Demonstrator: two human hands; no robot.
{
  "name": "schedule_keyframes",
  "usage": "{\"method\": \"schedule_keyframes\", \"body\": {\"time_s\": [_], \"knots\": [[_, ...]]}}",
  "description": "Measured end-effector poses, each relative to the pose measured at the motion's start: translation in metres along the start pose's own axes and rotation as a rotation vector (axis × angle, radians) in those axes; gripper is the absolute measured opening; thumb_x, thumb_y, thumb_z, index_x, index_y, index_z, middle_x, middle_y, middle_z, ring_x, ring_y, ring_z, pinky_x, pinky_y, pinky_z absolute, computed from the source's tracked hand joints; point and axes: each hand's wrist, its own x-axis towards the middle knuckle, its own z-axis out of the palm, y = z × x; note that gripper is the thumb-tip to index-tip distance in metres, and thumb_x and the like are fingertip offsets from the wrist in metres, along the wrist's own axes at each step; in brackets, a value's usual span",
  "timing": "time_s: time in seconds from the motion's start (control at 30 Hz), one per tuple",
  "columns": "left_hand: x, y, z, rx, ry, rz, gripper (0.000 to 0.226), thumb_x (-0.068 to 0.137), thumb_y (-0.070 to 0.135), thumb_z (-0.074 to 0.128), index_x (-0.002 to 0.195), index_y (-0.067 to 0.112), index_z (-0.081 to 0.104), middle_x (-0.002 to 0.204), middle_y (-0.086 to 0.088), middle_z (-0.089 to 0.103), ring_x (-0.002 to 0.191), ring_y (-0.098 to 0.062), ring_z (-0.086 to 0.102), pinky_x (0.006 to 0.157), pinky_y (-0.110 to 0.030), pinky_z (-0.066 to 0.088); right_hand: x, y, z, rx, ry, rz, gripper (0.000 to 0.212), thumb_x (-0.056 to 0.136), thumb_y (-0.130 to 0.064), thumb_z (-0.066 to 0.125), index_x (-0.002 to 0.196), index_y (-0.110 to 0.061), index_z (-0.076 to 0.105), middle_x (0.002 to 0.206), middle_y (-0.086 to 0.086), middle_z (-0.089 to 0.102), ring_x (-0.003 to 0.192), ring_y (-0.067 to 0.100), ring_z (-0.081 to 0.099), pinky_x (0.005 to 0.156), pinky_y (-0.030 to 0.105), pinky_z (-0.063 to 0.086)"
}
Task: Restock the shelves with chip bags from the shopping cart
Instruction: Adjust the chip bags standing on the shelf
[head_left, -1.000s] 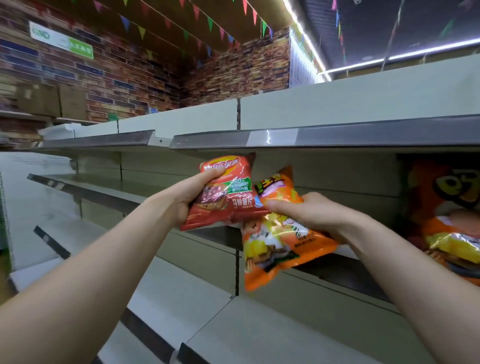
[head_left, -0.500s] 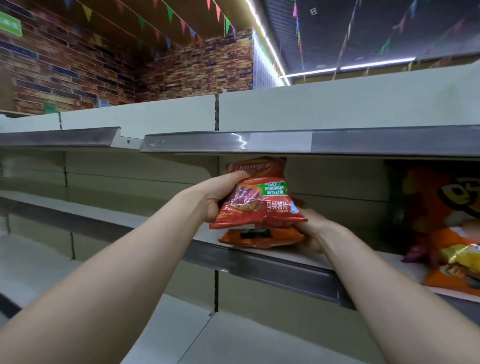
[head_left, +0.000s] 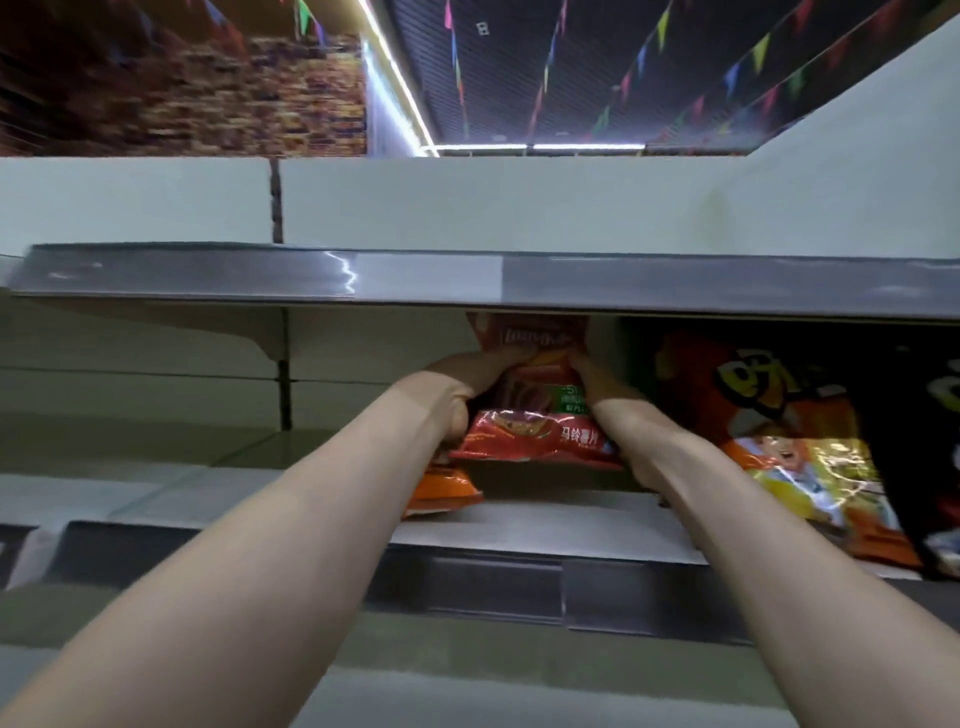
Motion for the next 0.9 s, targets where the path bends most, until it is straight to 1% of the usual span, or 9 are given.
{"method": "schedule_keyframes", "body": {"time_s": [0.1, 0.17, 0.27, 0.37, 0.47, 0.57, 0.67, 0.77, 0.9], "knots": [[0.025, -0.014, 0.012, 0.013, 0.043, 0.074, 0.043, 0.081, 0.030, 0.077, 0.113, 0.004, 0.067, 0.102, -0.019, 0.072, 0.093, -0.033, 0.070, 0.084, -0.043, 0.056, 0.006, 0.014, -0.010, -0.007, 0.028, 0.045, 0.031, 0.093, -0.046, 0.056, 0.090, -0.016, 0.059, 0.074, 0.004, 0.063, 0.062, 0.015, 0.060, 0.049, 0.017, 0.048], [0.040, -0.025, 0.018, 0.039, 0.064, 0.086, 0.048, 0.076, 0.030, 0.081, 0.113, 0.004, 0.065, 0.107, -0.018, 0.070, 0.097, -0.032, 0.068, 0.088, -0.043, 0.055, 0.009, 0.022, -0.013, -0.024, 0.074, 0.038, 0.015, 0.094, -0.028, 0.061, 0.089, -0.014, 0.057, 0.073, 0.001, 0.057, 0.059, 0.011, 0.052, 0.038, 0.014, 0.041], [0.059, -0.034, 0.025, 0.068, 0.066, 0.102, 0.049, 0.079, 0.026, 0.079, 0.119, 0.004, 0.063, 0.114, -0.016, 0.068, 0.105, -0.030, 0.065, 0.097, -0.040, 0.051, 0.022, 0.034, -0.010, -0.093, 0.139, 0.006, 0.028, 0.095, -0.023, 0.061, 0.118, -0.008, 0.059, 0.101, 0.011, 0.062, 0.076, 0.020, 0.057, 0.059, 0.022, 0.046], [0.074, -0.031, 0.035, -0.002, 0.057, 0.153, 0.051, 0.083, 0.015, 0.074, 0.129, 0.004, 0.056, 0.117, -0.018, 0.066, 0.106, -0.029, 0.064, 0.093, -0.040, 0.053, 0.040, 0.036, -0.009, -0.170, 0.227, -0.031, 0.027, 0.096, -0.021, 0.057, 0.119, -0.006, 0.061, 0.111, 0.013, 0.063, 0.101, 0.031, 0.059, 0.081, 0.031, 0.047], [0.087, -0.028, 0.045, -0.048, 0.088, 0.229, 0.071, 0.081, 0.020, 0.075, 0.142, 0.010, 0.042, 0.128, -0.015, 0.059, 0.110, -0.032, 0.061, 0.090, -0.042, 0.054, 0.054, 0.033, -0.012, -0.195, 0.297, -0.069, 0.022, 0.096, -0.014, 0.053, 0.114, -0.006, 0.063, 0.112, 0.016, 0.064, 0.105, 0.034, 0.059, 0.085, 0.034, 0.049], [0.095, -0.035, 0.054, -0.055, 0.123, 0.240, 0.087, 0.084, 0.041, 0.071, 0.152, 0.018, 0.022, 0.146, -0.012, 0.045, 0.124, -0.032, 0.052, 0.103, -0.046, 0.046, 0.058, 0.038, -0.011, -0.245, 0.299, -0.066, 0.027, 0.098, -0.016, 0.051, 0.122, -0.006, 0.060, 0.117, 0.015, 0.062, 0.111, 0.033, 0.057, 0.083, 0.030, 0.044], [0.103, -0.044, 0.058, -0.006, 0.142, 0.246, 0.086, 0.089, 0.048, 0.063, 0.154, 0.021, 0.013, 0.152, -0.011, 0.037, 0.130, -0.032, 0.046, 0.107, -0.046, 0.041, 0.062, 0.044, -0.009, -0.290, 0.277, -0.064, 0.035, 0.098, -0.020, 0.054, 0.131, -0.008, 0.053, 0.127, 0.014, 0.058, 0.116, 0.032, 0.055, 0.085, 0.029, 0.042], [0.105, -0.045, 0.058, 0.041, 0.180, 0.270, 0.082, 0.091, 0.047, 0.059, 0.154, 0.020, 0.015, 0.151, -0.011, 0.037, 0.130, -0.031, 0.046, 0.101, -0.036, 0.042, 0.065, 0.046, -0.010, -0.334, 0.298, -0.106, 0.052, 0.096, -0.024, 0.058, 0.144, -0.013, 0.039, 0.136, 0.013, 0.053, 0.123, 0.032, 0.051, 0.096, 0.033, 0.043], [0.103, -0.045, 0.058, 0.026, 0.201, 0.296, 0.075, 0.095, 0.044, 0.055, 0.153, 0.019, 0.016, 0.150, -0.011, 0.039, 0.130, -0.030, 0.046, 0.091, -0.032, 0.042, 0.069, 0.050, -0.004, -0.385, 0.341, -0.202, 0.083, 0.094, -0.024, 0.060, 0.155, -0.025, 0.004, 0.148, 0.012, 0.041, 0.133, 0.034, 0.043, 0.106, 0.043, 0.040]]}}
